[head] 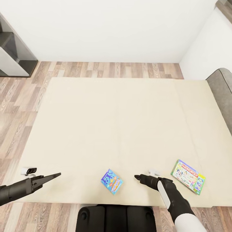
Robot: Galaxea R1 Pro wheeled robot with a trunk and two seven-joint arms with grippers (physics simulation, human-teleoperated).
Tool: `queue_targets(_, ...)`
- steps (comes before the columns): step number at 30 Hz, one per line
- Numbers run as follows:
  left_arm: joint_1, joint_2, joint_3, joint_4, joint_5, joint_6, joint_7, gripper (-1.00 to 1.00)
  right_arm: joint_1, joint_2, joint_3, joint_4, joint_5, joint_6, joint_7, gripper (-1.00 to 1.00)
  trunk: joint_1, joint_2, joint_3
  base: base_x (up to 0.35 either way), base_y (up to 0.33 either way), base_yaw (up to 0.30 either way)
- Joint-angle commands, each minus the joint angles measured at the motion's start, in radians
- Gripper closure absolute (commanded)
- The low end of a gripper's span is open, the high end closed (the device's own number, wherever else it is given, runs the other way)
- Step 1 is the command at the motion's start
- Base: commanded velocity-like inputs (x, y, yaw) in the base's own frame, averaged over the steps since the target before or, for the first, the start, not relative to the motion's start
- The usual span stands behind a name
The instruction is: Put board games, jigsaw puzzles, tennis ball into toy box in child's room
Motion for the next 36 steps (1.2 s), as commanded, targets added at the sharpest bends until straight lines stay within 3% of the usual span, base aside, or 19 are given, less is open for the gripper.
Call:
queue_targets(1, 0.0, 0.0, 0.0, 0.0, -0.001, 0.011, -0.004, -1.0, 0.0, 0.001, -0.005, -0.001, -0.001, 0.007, 0.004, -1.0, 0.001, -0.002, -0.001, 0.0, 0.114, 0.0)
queue_targets(36, 0.0, 0.0, -0.001, 0.0, -0.001, 0.011, -0.004, -1.0, 0.0, 0.001, -0.005, -0.001, -0.001, 0.007, 0.004, -1.0, 0.001, -0.002, -0.001, 0.0, 0.049, 0.0)
